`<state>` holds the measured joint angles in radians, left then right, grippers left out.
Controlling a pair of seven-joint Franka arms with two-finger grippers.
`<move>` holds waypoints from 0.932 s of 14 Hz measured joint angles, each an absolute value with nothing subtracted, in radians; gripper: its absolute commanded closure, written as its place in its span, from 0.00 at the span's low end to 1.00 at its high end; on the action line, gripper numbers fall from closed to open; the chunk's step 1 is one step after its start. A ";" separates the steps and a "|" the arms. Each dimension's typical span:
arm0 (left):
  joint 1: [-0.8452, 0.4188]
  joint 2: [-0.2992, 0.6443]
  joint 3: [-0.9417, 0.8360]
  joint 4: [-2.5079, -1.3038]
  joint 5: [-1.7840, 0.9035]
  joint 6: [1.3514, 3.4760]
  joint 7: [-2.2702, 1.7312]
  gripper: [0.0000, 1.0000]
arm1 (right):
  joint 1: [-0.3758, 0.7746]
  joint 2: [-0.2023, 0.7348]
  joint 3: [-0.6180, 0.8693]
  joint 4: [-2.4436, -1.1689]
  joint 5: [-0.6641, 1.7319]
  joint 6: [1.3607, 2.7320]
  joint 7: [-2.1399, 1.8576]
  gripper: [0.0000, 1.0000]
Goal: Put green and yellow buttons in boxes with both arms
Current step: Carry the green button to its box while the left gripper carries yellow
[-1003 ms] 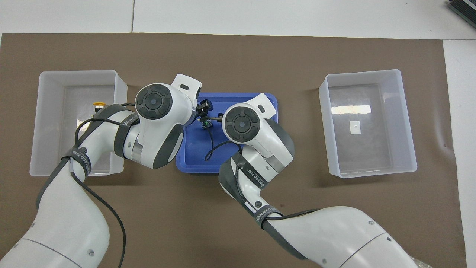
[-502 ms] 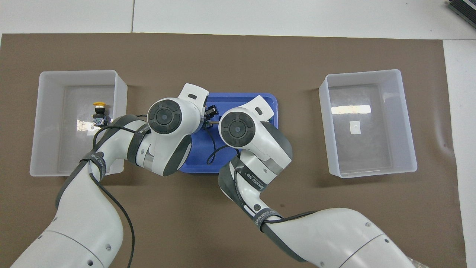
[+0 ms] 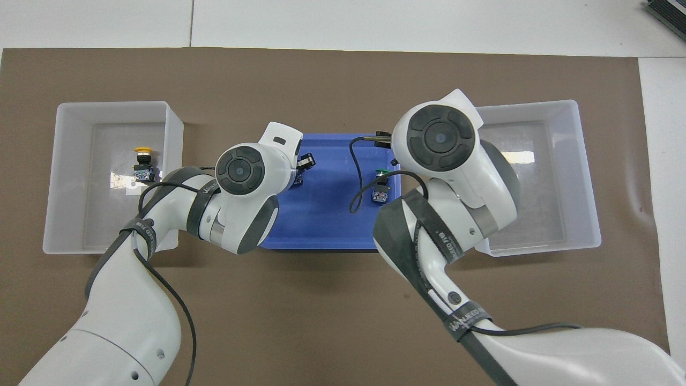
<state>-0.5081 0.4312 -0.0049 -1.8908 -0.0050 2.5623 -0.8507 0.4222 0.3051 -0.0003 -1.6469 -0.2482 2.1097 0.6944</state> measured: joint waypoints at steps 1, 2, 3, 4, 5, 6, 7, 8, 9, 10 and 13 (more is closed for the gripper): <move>-0.508 0.431 -0.005 -1.891 -0.005 2.562 -0.851 1.00 | 0.393 0.283 -0.001 -1.659 -0.243 2.082 0.643 1.00; -0.508 0.431 -0.005 -1.891 -0.005 2.562 -0.851 1.00 | 0.362 0.266 -0.001 -1.672 -0.234 2.068 0.589 1.00; -0.508 0.431 -0.005 -1.891 -0.005 2.562 -0.851 1.00 | 0.330 0.253 -0.001 -1.687 -0.213 2.062 0.529 1.00; -0.508 0.431 -0.005 -1.891 -0.005 2.562 -0.851 1.00 | 0.296 0.244 -0.001 -1.700 -0.187 2.061 0.463 1.00; -0.508 0.431 -0.005 -1.890 -0.005 2.562 -0.851 1.00 | 0.261 0.239 -0.001 -1.715 -0.158 2.061 0.394 1.00; -0.508 0.431 -0.004 -1.888 -0.005 2.562 -0.851 1.00 | 0.226 0.234 -0.001 -1.736 -0.126 2.061 0.322 1.00; -0.508 0.431 -0.002 -1.884 -0.005 2.562 -0.851 1.00 | 0.193 0.229 -0.002 -1.763 -0.098 2.064 0.254 1.00; -0.507 0.431 0.001 -1.876 -0.005 2.556 -0.851 1.00 | 0.162 0.222 -0.002 -1.795 -0.080 2.079 0.193 1.00; -0.506 0.431 0.003 -1.860 -0.005 2.534 -0.850 1.00 | 0.132 0.213 -0.002 -1.832 -0.072 2.113 0.136 1.00; -0.505 0.431 0.006 -1.834 -0.005 2.490 -0.850 1.00 | 0.106 0.205 -0.002 -1.872 -0.067 2.156 0.086 1.00; -0.485 0.433 0.016 -1.717 -0.004 2.323 -0.839 1.00 | 0.056 0.195 -0.002 -1.968 -0.064 2.306 -0.022 1.00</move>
<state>-0.4846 0.4327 0.0159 -1.7169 -0.0044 2.3226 -0.8387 0.0565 0.1949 -0.0020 -1.9679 -0.0641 2.3056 -0.0224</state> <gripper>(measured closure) 0.573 0.683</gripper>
